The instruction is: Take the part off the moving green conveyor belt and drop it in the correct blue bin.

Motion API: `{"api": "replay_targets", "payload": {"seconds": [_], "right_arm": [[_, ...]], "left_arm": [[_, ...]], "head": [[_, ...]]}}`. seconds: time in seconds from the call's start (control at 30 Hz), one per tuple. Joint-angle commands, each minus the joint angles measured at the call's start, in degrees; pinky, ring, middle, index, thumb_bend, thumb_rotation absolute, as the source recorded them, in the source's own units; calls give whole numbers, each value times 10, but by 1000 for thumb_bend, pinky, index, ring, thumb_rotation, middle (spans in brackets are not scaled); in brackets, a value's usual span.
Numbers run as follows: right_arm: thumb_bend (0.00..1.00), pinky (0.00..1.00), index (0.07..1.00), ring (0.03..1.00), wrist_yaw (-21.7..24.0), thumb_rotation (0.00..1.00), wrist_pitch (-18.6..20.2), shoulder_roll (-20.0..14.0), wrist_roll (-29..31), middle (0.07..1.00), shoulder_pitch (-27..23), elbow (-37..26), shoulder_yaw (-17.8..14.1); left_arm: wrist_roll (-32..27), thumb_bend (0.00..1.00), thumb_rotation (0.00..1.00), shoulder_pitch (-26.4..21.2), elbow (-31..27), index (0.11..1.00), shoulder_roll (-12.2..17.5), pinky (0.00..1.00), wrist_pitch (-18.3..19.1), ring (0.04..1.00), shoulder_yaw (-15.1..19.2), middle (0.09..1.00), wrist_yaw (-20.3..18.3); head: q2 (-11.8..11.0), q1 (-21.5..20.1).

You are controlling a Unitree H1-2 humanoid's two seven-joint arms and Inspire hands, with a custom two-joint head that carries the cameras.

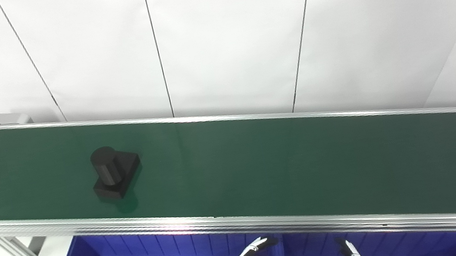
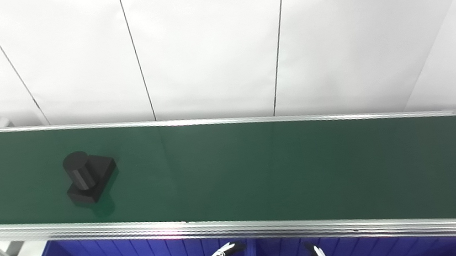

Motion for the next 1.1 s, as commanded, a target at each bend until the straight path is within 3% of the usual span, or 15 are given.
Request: {"api": "replay_targets", "payload": {"seconds": [0.0,0.63,0.9,1.07], "right_arm": [[897,910,954,953,-5,1000,-23,-4,-4,981,-6,-5,-2],[898,897,944,947,-6,987,-23,-6,-2,967,-9,-4,-5],[918,828,919,894,-54,1000,-23,-25,-34,930,-4,-52,8],[954,750,870,840,-86,986,-23,-50,-61,884,1,-116,12]], "left_arm": [[6,1000,971,-13,-6,789,2,767,-18,874,-4,883,13],[4,1000,962,-28,11,780,1,760,-18,859,-17,870,32],[3,1000,952,-36,21,773,1,743,-18,851,-25,864,41],[6,999,959,-40,28,774,2,737,-18,853,-30,867,48]], "head": [[0,1],[-13,2],[-18,5],[-19,4]]}}
